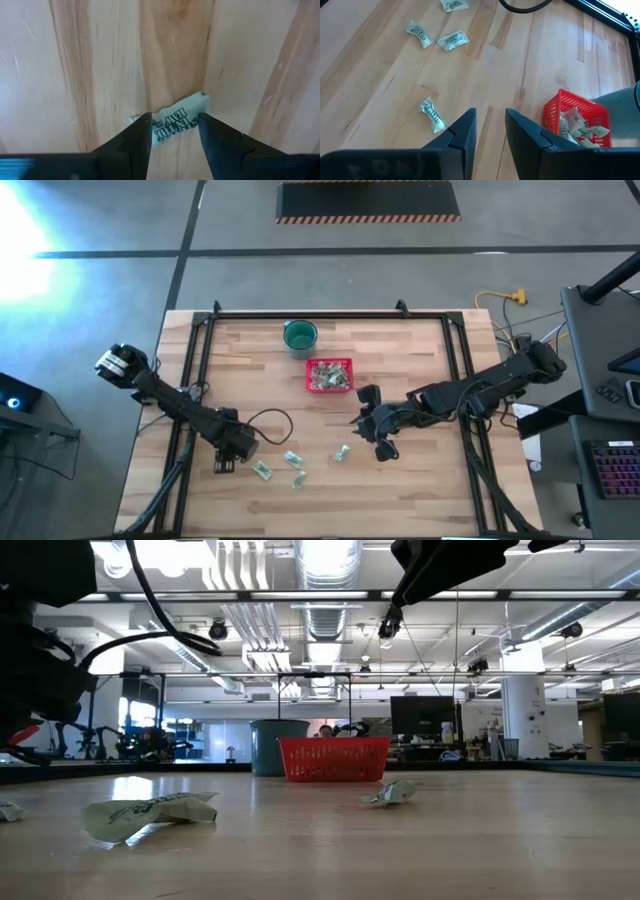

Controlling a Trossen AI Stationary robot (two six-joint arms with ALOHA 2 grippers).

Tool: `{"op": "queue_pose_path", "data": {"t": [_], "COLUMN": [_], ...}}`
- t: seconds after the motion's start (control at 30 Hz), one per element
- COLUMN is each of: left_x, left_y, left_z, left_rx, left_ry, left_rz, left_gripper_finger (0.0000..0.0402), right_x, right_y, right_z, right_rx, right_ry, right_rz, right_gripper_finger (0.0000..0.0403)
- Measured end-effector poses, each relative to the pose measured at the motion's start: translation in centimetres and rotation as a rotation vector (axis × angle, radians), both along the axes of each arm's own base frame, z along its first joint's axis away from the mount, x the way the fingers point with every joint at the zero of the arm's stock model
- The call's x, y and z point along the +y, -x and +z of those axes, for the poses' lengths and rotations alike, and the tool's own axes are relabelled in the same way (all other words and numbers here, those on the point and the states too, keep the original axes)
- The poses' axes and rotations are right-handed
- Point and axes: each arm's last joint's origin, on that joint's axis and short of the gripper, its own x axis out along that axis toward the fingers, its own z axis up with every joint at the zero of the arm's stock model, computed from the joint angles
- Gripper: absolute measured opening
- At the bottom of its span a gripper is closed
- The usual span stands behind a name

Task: Pick and place items into bin
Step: Put the light green stevia packet into the red bin

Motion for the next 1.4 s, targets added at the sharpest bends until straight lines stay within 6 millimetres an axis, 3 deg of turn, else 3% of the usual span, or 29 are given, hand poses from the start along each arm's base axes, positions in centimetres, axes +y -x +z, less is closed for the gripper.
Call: {"op": "queue_pose_path", "data": {"t": [0.23, 0.53, 0.8, 1.0, 1.17, 1.4], "left_x": [0.1, 0.0, 0.0, 1.0, 2.7, 7.6], "left_y": [0.3, 0.0, -1.3, -3.6, -6.9, -10.8], "left_z": [-0.4, 0.0, 1.2, 2.9, 4.5, 6.4], "left_rx": [0.009, -0.011, -0.149, -0.354, -0.562, -0.787], "left_ry": [0.007, 0.007, -0.123, -0.432, -0.616, -0.705], "left_rz": [-0.001, -0.042, -0.157, -0.275, -0.347, -0.304], "left_gripper_finger": [0.0123, 0.0009, 0.0012, 0.0013, 0.0013, 0.0013], "right_x": [0.0, 0.0, 0.0, 0.0, 0.0, 0.0], "right_y": [0.0, 0.0, 0.0, 0.0, 0.0, 0.0], "right_z": [0.0, 0.0, 0.0, 0.0, 0.0, 0.0], "right_rx": [0.0, 0.0, -0.001, -0.001, -0.001, -0.001], "right_ry": [0.0, 0.0, 0.001, 0.002, 0.002, 0.002], "right_rz": [0.0, 0.0, -0.001, -0.002, -0.002, -0.002], "right_gripper_finger": [0.0084, 0.0085, 0.0079, 0.0073, 0.0075, 0.008]}}
